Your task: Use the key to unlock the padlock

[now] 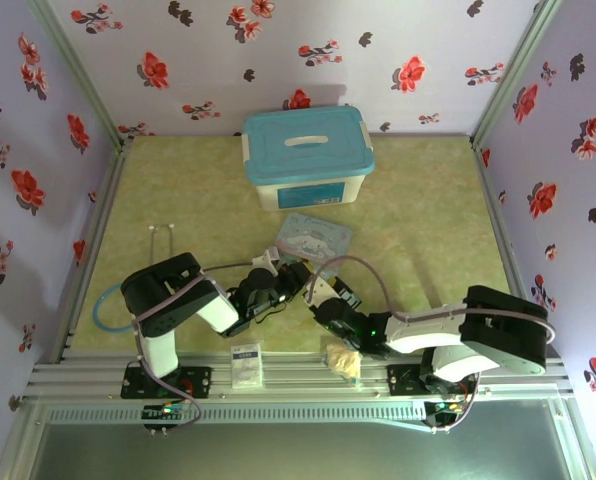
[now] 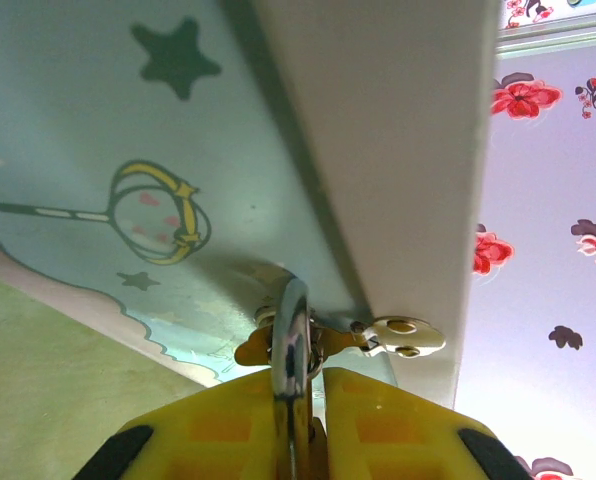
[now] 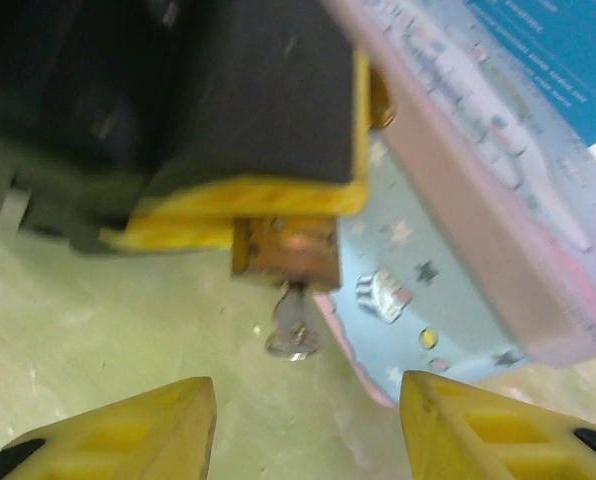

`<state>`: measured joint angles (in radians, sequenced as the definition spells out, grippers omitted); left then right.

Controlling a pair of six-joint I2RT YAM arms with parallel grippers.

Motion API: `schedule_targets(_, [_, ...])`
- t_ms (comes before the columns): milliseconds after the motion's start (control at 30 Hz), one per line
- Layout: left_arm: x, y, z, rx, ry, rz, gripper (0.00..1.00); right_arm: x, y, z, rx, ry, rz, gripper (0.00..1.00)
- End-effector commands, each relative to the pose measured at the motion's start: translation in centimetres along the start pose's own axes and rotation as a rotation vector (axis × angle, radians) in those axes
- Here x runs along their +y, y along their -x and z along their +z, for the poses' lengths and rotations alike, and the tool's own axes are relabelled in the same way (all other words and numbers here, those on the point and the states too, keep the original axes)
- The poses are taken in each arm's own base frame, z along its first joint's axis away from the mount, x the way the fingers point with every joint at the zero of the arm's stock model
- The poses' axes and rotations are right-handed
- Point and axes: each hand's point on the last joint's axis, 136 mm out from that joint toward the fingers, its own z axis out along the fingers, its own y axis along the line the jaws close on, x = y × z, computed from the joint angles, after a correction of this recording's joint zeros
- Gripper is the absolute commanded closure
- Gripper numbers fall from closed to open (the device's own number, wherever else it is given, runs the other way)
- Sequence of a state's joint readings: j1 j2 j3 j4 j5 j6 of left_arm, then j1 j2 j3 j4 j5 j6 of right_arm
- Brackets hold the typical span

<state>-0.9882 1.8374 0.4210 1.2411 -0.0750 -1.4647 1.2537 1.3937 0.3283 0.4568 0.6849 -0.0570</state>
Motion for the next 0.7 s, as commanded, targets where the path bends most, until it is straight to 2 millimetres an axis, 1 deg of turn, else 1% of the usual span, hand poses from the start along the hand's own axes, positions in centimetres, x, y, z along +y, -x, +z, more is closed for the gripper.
schedule_targets(0, [-2.2,0.0,-0.6,0.003,-0.072,0.009,1.0,0.3,0.1,0.0,-0.091,-0.01,-0.034,0.47])
schedule_targets(100, [-1.7,0.0,-0.6,0.006,-0.061,0.001,1.0,-0.3,0.5,0.2,-0.116,-0.06,-0.008,0.46])
schedule_targets(267, [-1.8,-0.1,-0.5,0.007,-0.063,0.007,1.0,0.2,1.9,0.8,-0.129,-0.057,-0.046,0.47])
schedule_targets(433, [-1.8,0.0,-0.5,0.009,-0.064,0.005,1.0,0.3,3.0,1.5,-0.131,-0.083,-0.088,0.47])
schedule_targets(567, [-1.8,-0.1,-0.5,0.01,-0.064,0.005,1.0,-0.1,3.7,2.0,-0.126,-0.131,-0.103,0.51])
schedule_targets(667, [-2.0,0.0,-0.5,0.01,-0.068,0.008,1.0,-0.4,3.4,2.4,-0.098,-0.159,-0.119,0.58])
